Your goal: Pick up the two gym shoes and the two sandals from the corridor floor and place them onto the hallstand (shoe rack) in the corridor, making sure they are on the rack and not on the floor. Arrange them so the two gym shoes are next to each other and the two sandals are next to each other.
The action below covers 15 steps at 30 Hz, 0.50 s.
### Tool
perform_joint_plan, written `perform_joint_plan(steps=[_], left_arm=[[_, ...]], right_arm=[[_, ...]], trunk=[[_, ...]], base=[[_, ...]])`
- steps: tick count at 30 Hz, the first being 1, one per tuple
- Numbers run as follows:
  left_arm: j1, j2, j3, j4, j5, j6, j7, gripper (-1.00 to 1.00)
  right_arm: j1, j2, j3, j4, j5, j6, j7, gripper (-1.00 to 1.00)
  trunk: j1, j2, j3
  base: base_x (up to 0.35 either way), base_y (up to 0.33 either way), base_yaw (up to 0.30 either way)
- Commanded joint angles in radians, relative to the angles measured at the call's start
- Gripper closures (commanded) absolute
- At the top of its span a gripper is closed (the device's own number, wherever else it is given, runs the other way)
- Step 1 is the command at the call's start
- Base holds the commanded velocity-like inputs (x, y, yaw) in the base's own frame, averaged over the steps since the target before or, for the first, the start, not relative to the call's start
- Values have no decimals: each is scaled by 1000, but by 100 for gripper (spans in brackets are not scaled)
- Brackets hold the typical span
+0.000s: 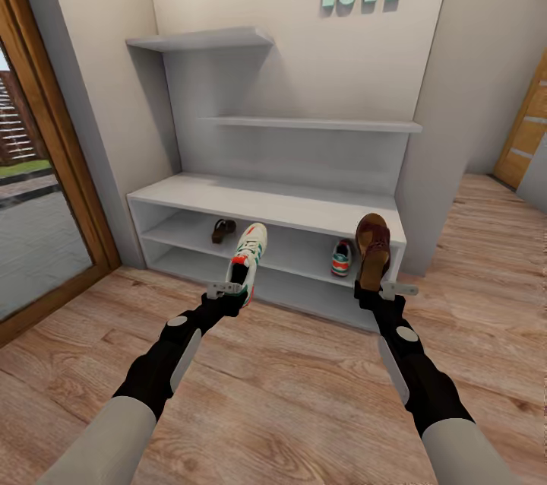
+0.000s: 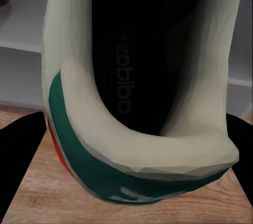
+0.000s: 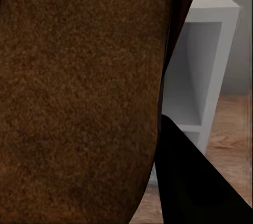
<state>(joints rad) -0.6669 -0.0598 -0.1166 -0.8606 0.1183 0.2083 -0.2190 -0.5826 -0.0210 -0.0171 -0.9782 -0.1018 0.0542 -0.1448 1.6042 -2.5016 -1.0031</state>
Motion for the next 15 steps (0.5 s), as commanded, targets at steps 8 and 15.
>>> perform_joint_plan(steps=[8,15], left_arm=[[0,0,0,16,31,6,0,100],[0,1,1,18,95,4,1,100]], right_arm=[[0,-1,2,-2,-13,4,-5,100],[0,-1,2,-2,-13,4,-5,100]], trunk=[[0,0,2],[0,0,5]], base=[[0,0,-246],[0,0,-248]])
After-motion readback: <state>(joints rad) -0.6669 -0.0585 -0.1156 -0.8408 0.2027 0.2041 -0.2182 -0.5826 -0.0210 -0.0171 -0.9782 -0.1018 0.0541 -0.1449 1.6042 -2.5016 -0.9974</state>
